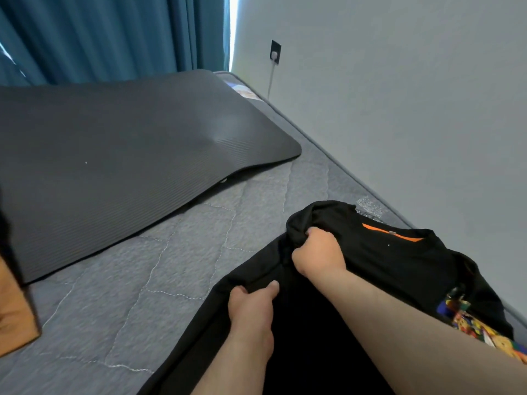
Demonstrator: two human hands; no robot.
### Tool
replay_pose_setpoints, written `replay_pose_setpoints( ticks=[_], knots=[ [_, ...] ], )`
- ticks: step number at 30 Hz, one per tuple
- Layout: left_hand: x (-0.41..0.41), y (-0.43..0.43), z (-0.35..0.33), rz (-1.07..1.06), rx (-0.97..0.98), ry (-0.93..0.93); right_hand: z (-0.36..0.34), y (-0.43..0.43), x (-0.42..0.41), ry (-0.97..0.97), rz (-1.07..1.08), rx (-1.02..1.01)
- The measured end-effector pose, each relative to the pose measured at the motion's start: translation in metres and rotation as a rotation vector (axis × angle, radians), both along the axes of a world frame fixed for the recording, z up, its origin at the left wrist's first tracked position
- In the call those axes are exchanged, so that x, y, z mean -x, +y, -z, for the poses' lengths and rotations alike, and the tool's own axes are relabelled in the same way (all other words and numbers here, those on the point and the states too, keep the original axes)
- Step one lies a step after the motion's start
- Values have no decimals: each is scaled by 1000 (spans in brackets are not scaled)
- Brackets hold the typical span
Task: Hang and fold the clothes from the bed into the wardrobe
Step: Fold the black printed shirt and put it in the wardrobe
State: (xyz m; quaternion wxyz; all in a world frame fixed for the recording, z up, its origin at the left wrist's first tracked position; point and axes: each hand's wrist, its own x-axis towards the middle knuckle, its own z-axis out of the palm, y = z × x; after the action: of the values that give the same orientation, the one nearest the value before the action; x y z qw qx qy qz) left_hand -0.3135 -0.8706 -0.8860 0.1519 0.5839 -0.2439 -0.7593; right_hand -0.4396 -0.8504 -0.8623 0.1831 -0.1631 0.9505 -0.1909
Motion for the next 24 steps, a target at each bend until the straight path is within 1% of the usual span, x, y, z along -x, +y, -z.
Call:
replay_pose_setpoints(
  ticks=[1, 3, 4, 5, 6, 9, 12, 14, 16, 17, 19, 21, 23, 24],
  knots=[
    [-2, -3, 4, -5, -18, 1, 1, 8, 9, -108, 167, 136],
    [-9, -8, 3, 2, -53, 40, 3, 26, 26, -480, 546, 508],
    [-11, -13, 2, 8, -60, 74, 5, 35, 32, -647, 666, 665],
    [-12, -18, 6, 8, -58, 90, 4, 42, 34, -747, 741, 758],
    [-12, -25, 5, 8, -37, 95, 5, 46, 35, -793, 759, 799],
    [-8, -55, 8, -1, 71, 84, 9, 53, 42, -785, 686, 765],
    [-12, -76, 0, 104, 62, 176, -3, 31, 46, -849, 493, 747],
    [-16, -79, 4, 189, 84, 205, -6, 0, 46, -894, 406, 611],
    [-17, -77, 6, 213, 85, 165, -3, -22, 44, -846, 379, 448],
    [-16, -82, 6, 197, 81, 136, 2, -27, 47, -823, 387, 406],
    [-5, -105, 9, 118, 15, 106, 10, -31, 56, -847, 431, 448],
    [13, -142, 14, 46, -31, 137, 20, -36, 71, -840, 479, 552],
    [29, -167, 21, 66, 43, 142, 29, -46, 85, -837, 521, 617],
    [35, -174, 25, 105, 120, 133, 30, -54, 90, -841, 525, 617]
  ],
)
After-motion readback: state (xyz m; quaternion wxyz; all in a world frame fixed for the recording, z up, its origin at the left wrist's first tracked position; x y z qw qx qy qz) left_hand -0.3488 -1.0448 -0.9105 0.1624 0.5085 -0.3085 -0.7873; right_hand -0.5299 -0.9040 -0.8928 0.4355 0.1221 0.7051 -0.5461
